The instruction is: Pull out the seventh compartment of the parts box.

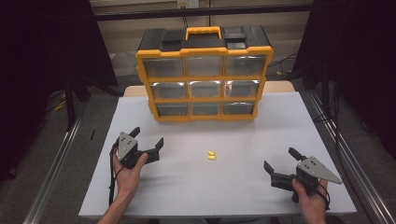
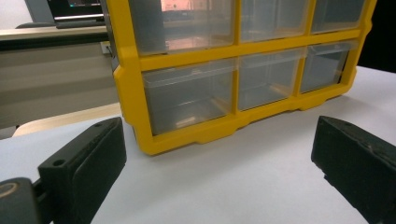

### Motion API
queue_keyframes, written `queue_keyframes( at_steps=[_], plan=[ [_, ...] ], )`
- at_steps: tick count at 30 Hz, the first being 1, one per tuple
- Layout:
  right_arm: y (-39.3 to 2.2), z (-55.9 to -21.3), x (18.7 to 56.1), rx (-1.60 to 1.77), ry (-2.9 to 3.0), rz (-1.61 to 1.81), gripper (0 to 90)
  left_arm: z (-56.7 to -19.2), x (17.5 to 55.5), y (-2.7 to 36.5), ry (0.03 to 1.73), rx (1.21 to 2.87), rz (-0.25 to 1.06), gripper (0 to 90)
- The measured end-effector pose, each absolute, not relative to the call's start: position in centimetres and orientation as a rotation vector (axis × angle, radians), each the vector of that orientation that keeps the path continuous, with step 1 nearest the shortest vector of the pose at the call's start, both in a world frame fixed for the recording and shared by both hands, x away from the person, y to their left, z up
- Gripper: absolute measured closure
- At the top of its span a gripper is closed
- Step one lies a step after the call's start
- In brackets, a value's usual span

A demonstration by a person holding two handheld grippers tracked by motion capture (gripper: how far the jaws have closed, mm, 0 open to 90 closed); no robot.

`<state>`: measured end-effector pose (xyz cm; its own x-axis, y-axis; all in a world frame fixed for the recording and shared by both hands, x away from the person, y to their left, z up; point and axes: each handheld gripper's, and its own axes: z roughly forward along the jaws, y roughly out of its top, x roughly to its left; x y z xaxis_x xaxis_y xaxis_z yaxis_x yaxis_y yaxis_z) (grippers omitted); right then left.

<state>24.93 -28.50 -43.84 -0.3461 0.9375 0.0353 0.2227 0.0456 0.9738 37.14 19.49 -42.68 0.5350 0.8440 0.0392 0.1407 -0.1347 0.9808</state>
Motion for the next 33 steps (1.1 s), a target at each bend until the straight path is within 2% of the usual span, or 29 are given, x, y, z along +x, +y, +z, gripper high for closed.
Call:
queue_keyframes(
  at_steps=[16,33],
  plan=[
    [-28.5,-43.8,24.8,1.189,1.643,1.360,0.2,-42.2,40.5,17.9,0.755,1.689,0.800,3.3],
    [-28.6,-43.8,24.8,1.184,1.646,1.362,0.2,-41.4,42.9,16.4,0.550,1.806,1.026,2.3]
  ],
)
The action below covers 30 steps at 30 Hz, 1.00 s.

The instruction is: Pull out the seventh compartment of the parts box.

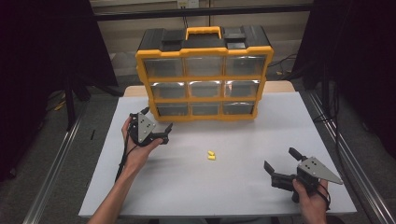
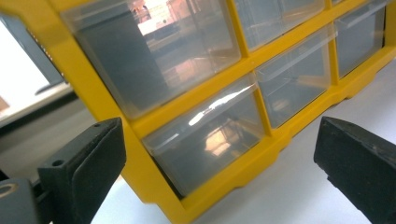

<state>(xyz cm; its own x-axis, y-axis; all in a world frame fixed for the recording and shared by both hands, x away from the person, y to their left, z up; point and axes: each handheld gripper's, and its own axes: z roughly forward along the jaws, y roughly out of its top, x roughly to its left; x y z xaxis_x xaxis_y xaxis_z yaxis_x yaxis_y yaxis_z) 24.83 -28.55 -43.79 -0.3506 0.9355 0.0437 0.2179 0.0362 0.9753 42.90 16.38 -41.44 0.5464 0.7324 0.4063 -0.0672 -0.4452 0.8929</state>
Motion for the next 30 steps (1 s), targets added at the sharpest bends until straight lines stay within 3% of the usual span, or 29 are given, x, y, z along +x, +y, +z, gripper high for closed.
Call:
queue_keyframes(
  at_steps=[6,30],
  plan=[
    [-28.6,-43.7,24.8,1.189,1.645,1.367,0.1,-41.2,43.4,15.8,0.474,1.845,1.075,2.3],
    [-28.7,-43.7,24.7,1.179,1.646,1.374,0.0,-42.4,45.1,15.3,0.209,1.955,1.519,5.7]
  ],
)
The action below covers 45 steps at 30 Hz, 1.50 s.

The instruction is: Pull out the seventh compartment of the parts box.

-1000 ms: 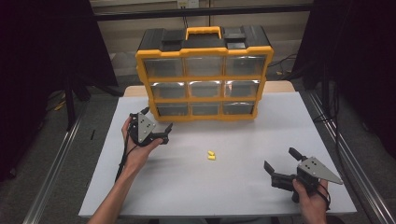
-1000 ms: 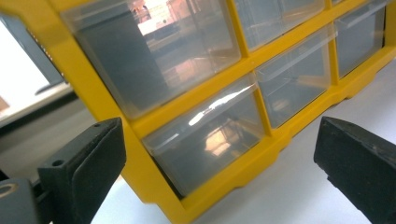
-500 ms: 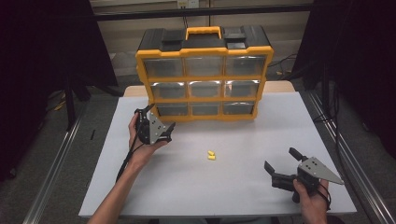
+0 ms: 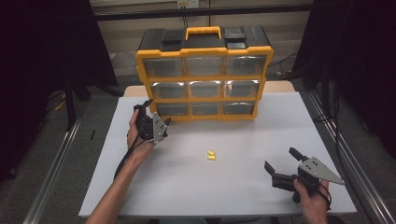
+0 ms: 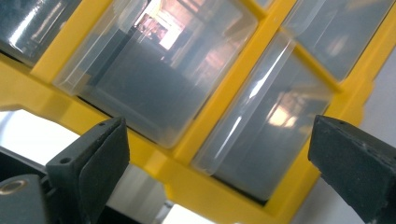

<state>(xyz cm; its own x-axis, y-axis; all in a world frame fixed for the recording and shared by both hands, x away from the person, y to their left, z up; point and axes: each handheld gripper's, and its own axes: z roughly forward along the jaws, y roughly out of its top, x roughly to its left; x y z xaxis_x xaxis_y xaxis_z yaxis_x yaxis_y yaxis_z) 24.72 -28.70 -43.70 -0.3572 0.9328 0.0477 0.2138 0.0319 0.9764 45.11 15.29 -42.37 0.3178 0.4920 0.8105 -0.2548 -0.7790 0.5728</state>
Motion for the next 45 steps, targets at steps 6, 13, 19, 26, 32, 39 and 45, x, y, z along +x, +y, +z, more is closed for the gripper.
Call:
queue_keyframes(
  at_steps=[6,13,19,26,32,39,45],
  plan=[
    [-28.7,-43.7,24.7,1.183,1.646,1.376,0.0,-43.3,45.4,14.7,0.061,2.048,1.588,11.2],
    [-28.7,-43.7,24.8,1.179,1.645,1.374,0.0,-44.1,45.7,14.1,-0.022,2.086,1.685,16.0],
    [-28.8,-43.7,24.7,1.177,1.642,1.382,0.0,-44.4,46.0,14.3,-0.105,2.139,1.778,23.5],
    [-28.8,-43.7,24.7,1.184,1.638,1.385,0.0,-45.4,46.4,13.9,-0.159,2.155,1.821,34.3],
    [-28.9,-43.6,24.7,1.190,1.637,1.389,0.0,-45.9,46.8,13.5,-0.222,2.169,1.865,42.2],
    [-28.9,-43.6,24.7,1.188,1.636,1.389,0.0,-45.8,47.2,13.7,-0.206,2.199,1.892,50.3],
    [-29.0,-43.6,24.7,1.188,1.637,1.384,0.0,-46.0,47.2,13.4,-0.218,2.209,1.917,50.3]
  ],
)
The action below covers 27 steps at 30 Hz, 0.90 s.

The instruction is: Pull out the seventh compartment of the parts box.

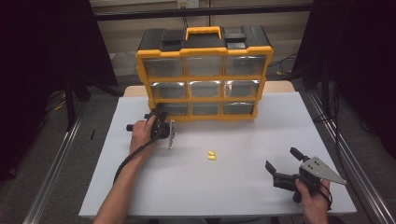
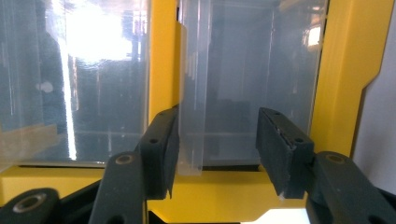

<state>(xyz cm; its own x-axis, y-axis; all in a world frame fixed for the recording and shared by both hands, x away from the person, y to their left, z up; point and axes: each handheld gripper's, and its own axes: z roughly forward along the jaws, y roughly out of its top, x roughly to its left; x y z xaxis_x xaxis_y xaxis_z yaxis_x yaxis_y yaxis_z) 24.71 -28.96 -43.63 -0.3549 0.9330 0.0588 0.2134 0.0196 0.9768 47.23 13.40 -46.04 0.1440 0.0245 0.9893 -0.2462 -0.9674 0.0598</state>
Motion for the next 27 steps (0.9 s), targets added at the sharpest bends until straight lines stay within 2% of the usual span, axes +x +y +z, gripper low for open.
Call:
queue_keyframes(
  at_steps=[3,4,9,13,18,24,27],
  plan=[
    [-28.94,-43.64,24.72,1.188,1.637,1.384,0.0,-45.78,47.21,13.33,-0.233,2.215,1.939,54.6],
    [-28.93,-43.65,24.74,1.187,1.640,1.382,0.0,-45.73,47.17,13.34,-0.226,2.202,1.951,60.3],
    [-28.94,-43.64,24.73,1.189,1.638,1.383,0.0,-45.88,47.16,13.12,-0.221,2.191,1.986,62.9],
    [-28.94,-43.65,24.74,1.186,1.644,1.381,0.0,-45.78,47.19,12.96,-0.215,2.182,2.008,70.3],
    [-28.93,-43.65,24.78,1.183,1.644,1.381,0.0,-45.75,47.20,12.97,-0.211,2.181,2.008,70.6],
    [-28.90,-43.66,24.78,1.183,1.644,1.378,0.0,-45.58,47.24,12.92,-0.200,2.162,2.017,77.9],
    [-28.94,-43.67,24.83,1.184,1.645,1.378,0.0,-45.44,47.18,12.83,-0.202,2.181,2.022,78.2]
  ],
)
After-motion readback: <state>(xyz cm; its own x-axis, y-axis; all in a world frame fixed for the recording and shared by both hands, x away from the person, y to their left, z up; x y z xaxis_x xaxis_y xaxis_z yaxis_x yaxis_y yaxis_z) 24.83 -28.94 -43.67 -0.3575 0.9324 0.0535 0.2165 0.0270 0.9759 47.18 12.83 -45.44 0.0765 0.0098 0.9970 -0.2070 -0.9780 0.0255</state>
